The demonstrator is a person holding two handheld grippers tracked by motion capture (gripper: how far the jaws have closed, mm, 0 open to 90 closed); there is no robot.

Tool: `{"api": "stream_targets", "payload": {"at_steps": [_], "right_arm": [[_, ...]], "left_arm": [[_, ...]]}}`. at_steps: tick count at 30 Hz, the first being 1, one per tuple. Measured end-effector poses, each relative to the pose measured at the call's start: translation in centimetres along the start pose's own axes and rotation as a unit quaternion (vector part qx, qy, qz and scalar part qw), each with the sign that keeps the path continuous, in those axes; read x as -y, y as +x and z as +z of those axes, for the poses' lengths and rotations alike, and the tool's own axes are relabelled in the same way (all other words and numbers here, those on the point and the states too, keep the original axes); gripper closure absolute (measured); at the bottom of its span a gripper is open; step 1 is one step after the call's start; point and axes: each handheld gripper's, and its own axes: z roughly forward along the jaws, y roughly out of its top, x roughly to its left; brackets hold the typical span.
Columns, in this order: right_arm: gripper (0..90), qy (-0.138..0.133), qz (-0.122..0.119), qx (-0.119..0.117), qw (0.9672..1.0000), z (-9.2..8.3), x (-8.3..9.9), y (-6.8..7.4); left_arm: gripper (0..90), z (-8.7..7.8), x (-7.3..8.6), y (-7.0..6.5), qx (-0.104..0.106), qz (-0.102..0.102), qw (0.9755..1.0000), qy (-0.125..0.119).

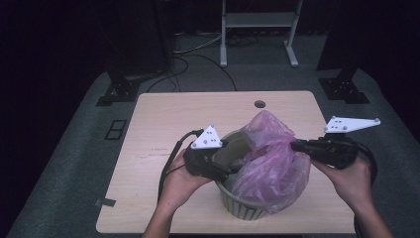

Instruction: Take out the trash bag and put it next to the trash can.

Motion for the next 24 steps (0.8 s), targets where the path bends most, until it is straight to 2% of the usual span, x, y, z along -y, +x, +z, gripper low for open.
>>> {"api": "stream_targets", "payload": {"at_steps": [7, 24], "right_arm": [[88.3, -0.025, -0.015, 0.011, 0.9995, -1.0, -1.2, 0.1], [88.4, -0.082, -0.046, 0.029, 0.9951, -2.6, -5.9, -0.2]], "left_arm": [[9.3, -0.1, -0.1, 0.0, -0.005, -0.003, 1.0, -0.007], [1.2, -0.3, -0.3, -0.2, -0.011, -0.004, 0.9998, -0.014]]}}
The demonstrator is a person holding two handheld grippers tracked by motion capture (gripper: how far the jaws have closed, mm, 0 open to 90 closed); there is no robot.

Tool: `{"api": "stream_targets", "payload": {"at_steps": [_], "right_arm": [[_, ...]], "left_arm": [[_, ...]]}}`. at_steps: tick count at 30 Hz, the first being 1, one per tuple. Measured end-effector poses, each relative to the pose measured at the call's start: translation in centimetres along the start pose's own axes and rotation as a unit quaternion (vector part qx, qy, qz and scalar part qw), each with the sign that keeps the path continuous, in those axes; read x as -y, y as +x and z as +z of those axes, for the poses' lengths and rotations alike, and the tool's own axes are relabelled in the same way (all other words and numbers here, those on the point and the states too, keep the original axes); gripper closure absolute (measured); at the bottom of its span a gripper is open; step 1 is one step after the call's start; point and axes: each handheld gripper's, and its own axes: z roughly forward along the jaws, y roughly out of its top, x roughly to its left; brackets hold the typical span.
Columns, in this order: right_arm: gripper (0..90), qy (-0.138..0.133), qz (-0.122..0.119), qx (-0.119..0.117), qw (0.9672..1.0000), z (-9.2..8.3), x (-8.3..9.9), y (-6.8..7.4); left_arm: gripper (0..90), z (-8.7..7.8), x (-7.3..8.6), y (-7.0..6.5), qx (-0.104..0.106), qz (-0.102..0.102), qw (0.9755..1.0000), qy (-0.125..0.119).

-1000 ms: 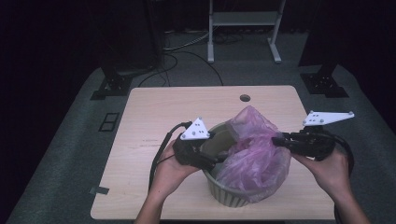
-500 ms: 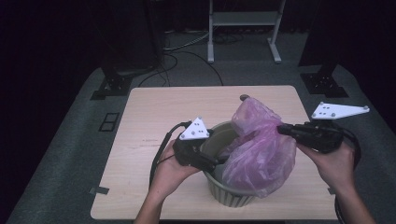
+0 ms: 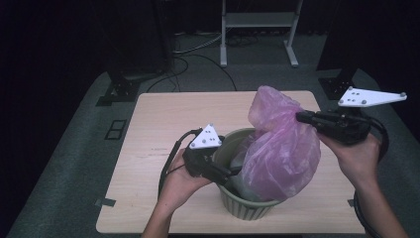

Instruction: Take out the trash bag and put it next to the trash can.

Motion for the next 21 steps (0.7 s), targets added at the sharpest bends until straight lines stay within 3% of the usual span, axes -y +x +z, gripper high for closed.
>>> {"api": "stream_targets", "payload": {"at_steps": [21], "right_arm": [[88.5, -0.067, -0.032, 0.038, 0.9965, -2.0, -7.9, -1.5]], "left_arm": [[0.6, -0.3, -0.2, -0.1, 0.0, 0.002, 1.0, -0.007]]}}
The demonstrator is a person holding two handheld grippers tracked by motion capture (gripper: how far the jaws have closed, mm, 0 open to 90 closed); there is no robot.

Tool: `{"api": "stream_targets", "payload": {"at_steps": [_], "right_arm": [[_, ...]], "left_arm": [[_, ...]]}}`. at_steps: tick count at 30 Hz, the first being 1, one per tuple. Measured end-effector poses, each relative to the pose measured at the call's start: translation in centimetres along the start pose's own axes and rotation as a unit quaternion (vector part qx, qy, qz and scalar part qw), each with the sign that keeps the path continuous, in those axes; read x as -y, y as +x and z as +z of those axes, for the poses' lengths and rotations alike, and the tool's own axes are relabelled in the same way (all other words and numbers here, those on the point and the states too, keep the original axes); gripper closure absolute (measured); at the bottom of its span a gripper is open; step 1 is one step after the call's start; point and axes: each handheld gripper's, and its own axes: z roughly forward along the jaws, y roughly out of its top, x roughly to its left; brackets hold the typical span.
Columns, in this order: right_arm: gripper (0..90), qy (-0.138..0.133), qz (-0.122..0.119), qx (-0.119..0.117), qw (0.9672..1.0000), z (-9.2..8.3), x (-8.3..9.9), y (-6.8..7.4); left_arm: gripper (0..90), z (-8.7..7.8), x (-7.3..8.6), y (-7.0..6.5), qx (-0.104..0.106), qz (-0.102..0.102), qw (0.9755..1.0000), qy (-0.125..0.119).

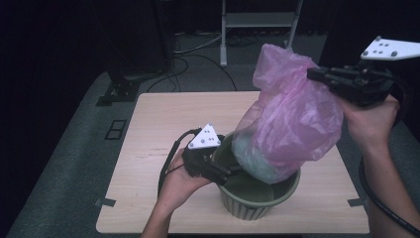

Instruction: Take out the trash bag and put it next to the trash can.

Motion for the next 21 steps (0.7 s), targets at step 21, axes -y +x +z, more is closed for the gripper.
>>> {"api": "stream_targets", "payload": {"at_steps": [21], "right_arm": [[88.9, -0.048, -0.006, 0.046, 0.9978, -2.1, -5.4, -2.3]], "left_arm": [[0.6, -0.3, -0.3, 0.2, 0.003, -0.001, 1.0, -0.009]]}}
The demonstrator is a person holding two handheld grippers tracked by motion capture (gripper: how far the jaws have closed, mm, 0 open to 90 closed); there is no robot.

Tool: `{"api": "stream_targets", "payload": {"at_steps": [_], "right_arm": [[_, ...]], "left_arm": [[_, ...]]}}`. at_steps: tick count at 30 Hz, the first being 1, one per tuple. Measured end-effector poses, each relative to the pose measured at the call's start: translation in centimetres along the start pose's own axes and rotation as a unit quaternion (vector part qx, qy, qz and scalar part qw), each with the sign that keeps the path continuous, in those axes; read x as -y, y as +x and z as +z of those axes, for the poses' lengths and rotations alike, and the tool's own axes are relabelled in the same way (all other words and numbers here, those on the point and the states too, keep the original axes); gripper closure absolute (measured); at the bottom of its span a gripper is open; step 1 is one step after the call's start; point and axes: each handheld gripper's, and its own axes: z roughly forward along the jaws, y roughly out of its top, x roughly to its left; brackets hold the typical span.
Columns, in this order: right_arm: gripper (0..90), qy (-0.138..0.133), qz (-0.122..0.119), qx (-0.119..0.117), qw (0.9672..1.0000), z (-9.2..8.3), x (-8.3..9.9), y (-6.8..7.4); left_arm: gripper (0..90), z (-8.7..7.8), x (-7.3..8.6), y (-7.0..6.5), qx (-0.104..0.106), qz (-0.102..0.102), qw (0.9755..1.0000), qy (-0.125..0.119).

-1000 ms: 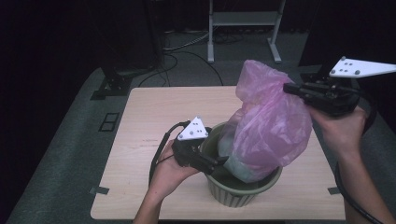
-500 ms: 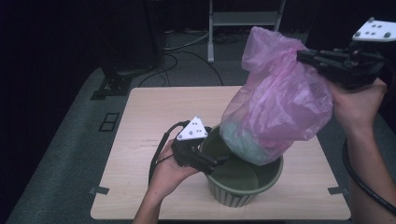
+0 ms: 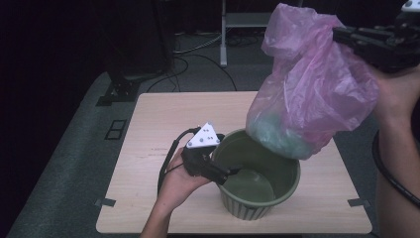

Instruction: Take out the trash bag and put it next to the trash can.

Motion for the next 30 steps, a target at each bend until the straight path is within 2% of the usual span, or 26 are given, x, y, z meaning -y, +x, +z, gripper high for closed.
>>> {"api": "stream_targets", "payload": {"at_steps": [6, 9, 11, 17, 19, 20, 21, 30], "right_arm": [[88.9, 0.004, -0.005, 0.002, 1.0, 1.2, -1.2, -1.4], [88.8, 0.012, 0.0, 0.0, 0.9999, 2.1, -0.9, -2.2], [88.8, 0.021, 0.007, 0.0, 0.9998, 3.0, -0.1, -2.8], [88.8, 0.036, 0.026, 0.006, 0.999, 5.6, 3.7, -4.6], [88.7, 0.042, 0.041, 0.005, 0.9983, 7.0, 5.8, -5.2], [88.7, 0.042, 0.041, 0.005, 0.9983, 7.0, 5.8, -5.2], [88.7, 0.048, 0.053, 0.002, 0.9975, 7.9, 7.4, -5.6], [86.5, 0.082, 0.082, -0.005, 0.9932, 11.1, 13.7, -5.7]], "left_arm": [[0.6, -0.1, -0.1, 0.8, 0.003, -0.011, 0.9999, -0.009], [0.6, 0.0, 0.0, 1.0, 0.006, -0.014, 0.9998, -0.011], [0.6, 0.0, 0.0, 1.0, 0.006, -0.013, 0.9999, -0.008], [0.6, -0.1, 0.3, 1.1, 0.006, -0.015, 0.9998, -0.01], [0.6, -0.1, 0.3, 1.1, 0.006, -0.014, 0.9998, -0.012], [0.6, -0.1, 0.2, 1.1, 0.007, -0.014, 0.9998, -0.012], [0.6, -0.1, 0.1, 1.0, 0.008, -0.012, 0.9998, -0.014], [0.6, -0.1, 0.0, 0.6, 0.016, -0.008, 0.9997, -0.016]]}}
